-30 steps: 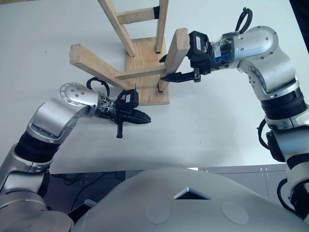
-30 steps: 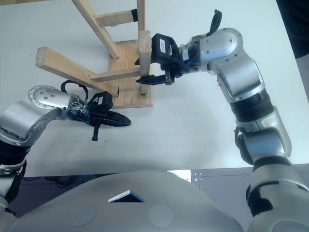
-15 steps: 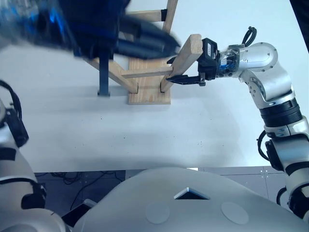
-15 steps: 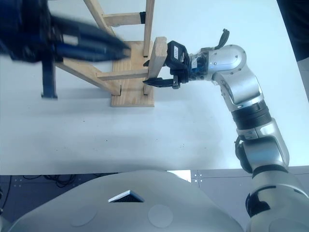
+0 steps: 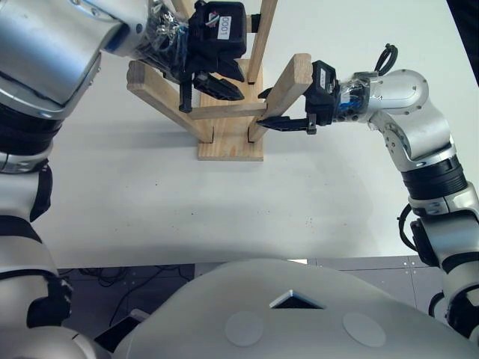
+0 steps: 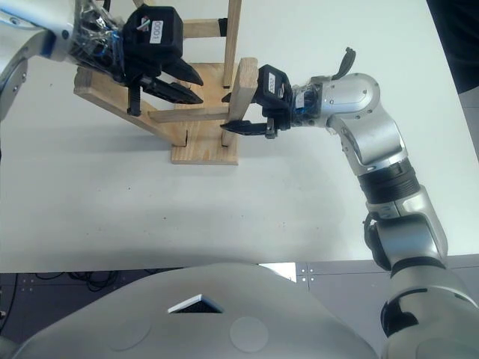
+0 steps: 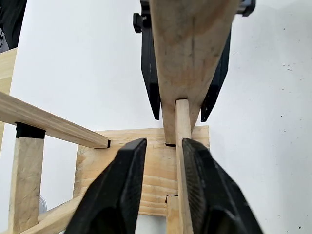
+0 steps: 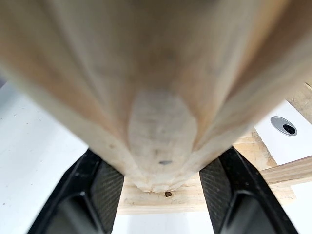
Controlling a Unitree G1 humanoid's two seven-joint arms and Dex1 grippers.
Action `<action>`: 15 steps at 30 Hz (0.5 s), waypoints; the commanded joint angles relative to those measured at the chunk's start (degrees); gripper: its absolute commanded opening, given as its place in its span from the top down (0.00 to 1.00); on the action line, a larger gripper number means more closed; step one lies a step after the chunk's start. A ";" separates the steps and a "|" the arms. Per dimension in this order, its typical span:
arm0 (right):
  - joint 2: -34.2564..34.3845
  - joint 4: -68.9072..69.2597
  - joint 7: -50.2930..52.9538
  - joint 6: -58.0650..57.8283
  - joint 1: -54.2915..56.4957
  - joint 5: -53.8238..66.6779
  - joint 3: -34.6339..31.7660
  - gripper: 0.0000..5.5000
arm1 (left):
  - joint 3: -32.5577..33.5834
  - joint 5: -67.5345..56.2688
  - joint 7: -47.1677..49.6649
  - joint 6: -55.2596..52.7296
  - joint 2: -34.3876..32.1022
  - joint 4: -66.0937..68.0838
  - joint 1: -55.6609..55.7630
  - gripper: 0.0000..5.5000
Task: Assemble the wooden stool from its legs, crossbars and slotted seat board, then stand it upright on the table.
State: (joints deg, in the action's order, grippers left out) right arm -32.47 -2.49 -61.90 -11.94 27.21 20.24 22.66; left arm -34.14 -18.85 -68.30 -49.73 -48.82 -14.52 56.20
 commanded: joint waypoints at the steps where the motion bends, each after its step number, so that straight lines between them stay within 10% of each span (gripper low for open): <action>1: -2.95 -4.36 2.19 -5.78 -5.66 -9.01 4.96 0.63 | -1.27 1.79 -1.14 -1.40 0.47 -1.20 -1.38 0.70; 15: -2.85 -3.85 2.54 -6.11 -5.94 -9.04 5.35 0.63 | -7.26 9.19 -1.67 0.91 4.16 1.42 -3.41 0.86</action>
State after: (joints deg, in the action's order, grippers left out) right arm -32.48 -2.08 -61.40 -11.95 27.01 20.20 22.82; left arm -40.27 -11.55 -69.80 -49.97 -44.96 -14.55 53.94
